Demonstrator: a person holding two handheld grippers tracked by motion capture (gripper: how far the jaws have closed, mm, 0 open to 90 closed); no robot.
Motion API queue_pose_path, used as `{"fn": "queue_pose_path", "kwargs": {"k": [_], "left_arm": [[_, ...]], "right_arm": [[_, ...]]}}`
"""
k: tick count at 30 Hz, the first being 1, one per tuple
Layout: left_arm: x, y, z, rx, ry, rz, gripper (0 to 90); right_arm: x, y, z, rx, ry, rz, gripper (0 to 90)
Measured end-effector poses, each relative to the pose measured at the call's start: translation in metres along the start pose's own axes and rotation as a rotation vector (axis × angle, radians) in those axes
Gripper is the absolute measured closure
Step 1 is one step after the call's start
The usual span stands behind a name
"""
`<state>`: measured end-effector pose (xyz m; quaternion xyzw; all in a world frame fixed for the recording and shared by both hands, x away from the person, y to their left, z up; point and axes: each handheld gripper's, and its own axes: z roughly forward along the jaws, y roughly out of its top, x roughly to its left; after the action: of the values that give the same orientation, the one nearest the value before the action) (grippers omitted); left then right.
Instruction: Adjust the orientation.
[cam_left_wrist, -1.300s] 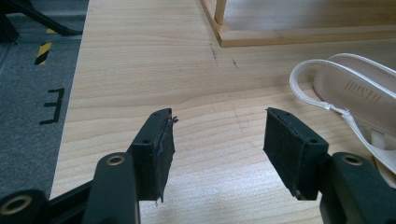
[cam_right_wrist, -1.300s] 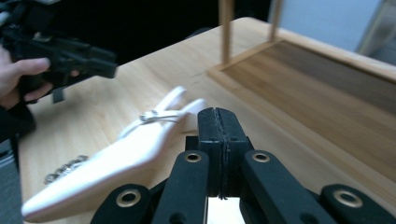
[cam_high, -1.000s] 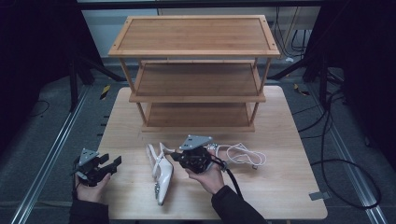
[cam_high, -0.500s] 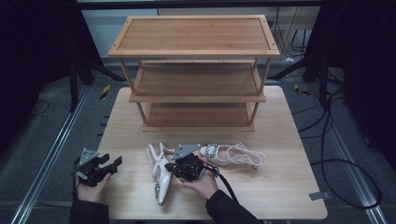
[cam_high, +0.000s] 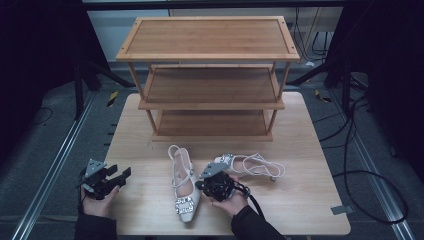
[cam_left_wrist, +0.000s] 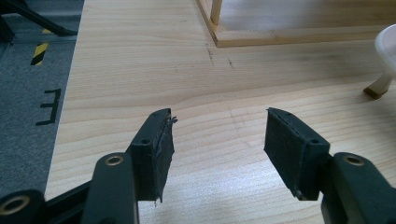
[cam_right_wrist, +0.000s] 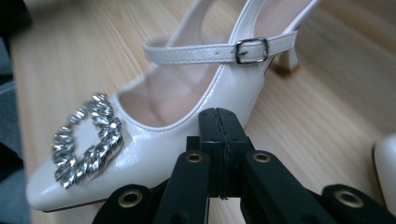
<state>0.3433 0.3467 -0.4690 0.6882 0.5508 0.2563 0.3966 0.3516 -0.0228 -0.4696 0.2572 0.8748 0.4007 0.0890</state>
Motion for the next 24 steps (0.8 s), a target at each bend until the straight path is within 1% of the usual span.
{"fn": "queue_pose_path", "kwargs": {"k": [1, 3, 4, 5, 6, 7, 9, 12, 14, 15, 18, 19, 21, 24], "left_arm": [[0.0, 0.0, 0.0, 0.0, -0.003, 0.002, 40.7], [-0.001, 0.0, 0.0, -0.001, -0.005, 0.006, 40.7], [0.0, 0.0, 0.0, -0.001, -0.005, 0.006, 40.6], [0.0, 0.0, 0.0, -0.001, -0.006, 0.003, 40.6], [0.0, 0.0, 0.0, 0.0, -0.006, 0.001, 40.6], [0.0, 0.0, 0.0, -0.001, -0.005, -0.001, 40.6], [0.001, 0.0, -0.001, -0.003, -0.004, -0.002, 40.5], [0.0, 0.0, -0.002, -0.006, -0.003, -0.002, 40.5], [0.0, 0.0, -0.002, -0.004, -0.003, 0.002, 40.7], [-0.001, 0.0, -0.002, -0.004, -0.003, 0.007, 40.8], [-0.001, 0.001, -0.003, -0.006, 0.002, 0.01, 41.1], [-0.001, 0.001, -0.003, -0.007, 0.005, 0.008, 41.2], [0.0, 0.001, -0.003, -0.007, 0.01, 0.007, 41.5], [0.0, 0.001, -0.002, -0.005, 0.017, 0.002, 41.6]], "right_arm": [[-0.002, -0.004, 0.001, 0.018, -0.008, 0.003, 90.0], [-0.006, -0.011, 0.004, 0.036, -0.007, 0.023, 90.0], [-0.008, -0.014, 0.004, 0.015, 0.01, 0.042, 90.0], [-0.01, -0.015, 0.004, 0.009, 0.017, 0.056, 90.0], [-0.01, -0.015, 0.002, 0.014, 0.013, 0.052, 90.0], [-0.009, -0.015, 0.0, 0.018, 0.004, 0.038, 90.0], [-0.007, -0.018, -0.005, 0.02, 0.014, 0.023, 90.0], [-0.002, -0.028, -0.014, 0.029, 0.044, 0.007, 90.0], [0.002, -0.035, -0.018, 0.04, 0.073, 0.009, 90.0], [0.004, -0.037, -0.018, 0.043, 0.095, 0.014, 90.0], [0.014, -0.038, -0.012, 0.071, 0.127, -0.008, 90.0], [0.017, -0.038, -0.01, 0.075, 0.126, -0.023, 90.0], [0.019, -0.035, -0.009, 0.081, 0.12, -0.018, 90.0], [0.023, -0.033, -0.003, 0.055, 0.124, -0.006, 90.0]]}}
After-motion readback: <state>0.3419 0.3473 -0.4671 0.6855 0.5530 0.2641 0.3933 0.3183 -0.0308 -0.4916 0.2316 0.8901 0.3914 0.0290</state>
